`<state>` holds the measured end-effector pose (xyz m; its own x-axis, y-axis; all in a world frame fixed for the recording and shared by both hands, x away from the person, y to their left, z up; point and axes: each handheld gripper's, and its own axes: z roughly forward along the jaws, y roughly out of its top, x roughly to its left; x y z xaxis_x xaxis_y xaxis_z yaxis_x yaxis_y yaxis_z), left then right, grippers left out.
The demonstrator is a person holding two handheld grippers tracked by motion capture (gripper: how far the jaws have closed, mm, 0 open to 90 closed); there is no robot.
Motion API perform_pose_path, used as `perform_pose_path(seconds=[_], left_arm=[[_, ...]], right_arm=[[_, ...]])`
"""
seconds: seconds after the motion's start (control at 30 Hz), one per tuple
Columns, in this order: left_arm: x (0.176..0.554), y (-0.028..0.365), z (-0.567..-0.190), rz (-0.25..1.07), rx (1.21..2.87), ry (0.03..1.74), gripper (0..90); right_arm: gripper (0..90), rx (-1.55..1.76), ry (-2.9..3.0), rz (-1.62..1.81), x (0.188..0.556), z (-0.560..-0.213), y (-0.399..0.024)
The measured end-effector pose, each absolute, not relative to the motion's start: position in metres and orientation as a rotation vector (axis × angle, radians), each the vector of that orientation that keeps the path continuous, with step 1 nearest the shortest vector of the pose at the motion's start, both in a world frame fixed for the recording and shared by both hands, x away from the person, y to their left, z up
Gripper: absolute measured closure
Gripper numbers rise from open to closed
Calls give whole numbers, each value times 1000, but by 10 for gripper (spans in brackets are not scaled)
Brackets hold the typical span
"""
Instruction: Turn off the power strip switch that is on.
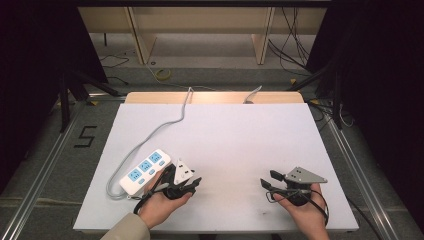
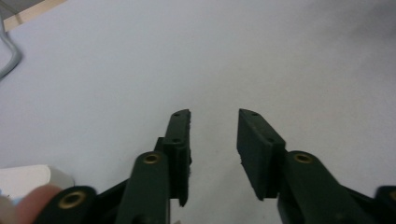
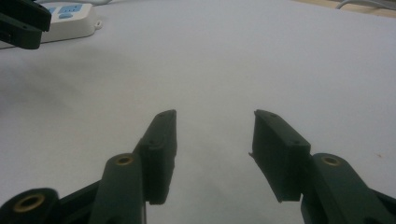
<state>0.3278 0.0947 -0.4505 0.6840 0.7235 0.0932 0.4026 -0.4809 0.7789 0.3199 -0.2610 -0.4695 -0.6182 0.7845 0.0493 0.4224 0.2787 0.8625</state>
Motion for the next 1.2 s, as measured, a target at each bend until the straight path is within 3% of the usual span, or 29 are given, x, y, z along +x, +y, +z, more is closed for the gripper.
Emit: perform_pose_path(seconds=[0.2, 0.33, 1.2], left_arm=[[328, 96, -448, 513, 2150, 877, 845], [327, 95, -445, 518, 2166, 872, 894], [334, 112, -433, 543, 2160, 951, 895]], right_arm=[[508, 1091, 2167, 1278, 320, -470, -261], [509, 1090, 2170, 1277, 320, -470, -261], [489, 1086, 2173, 1271, 320, -469, -260]])
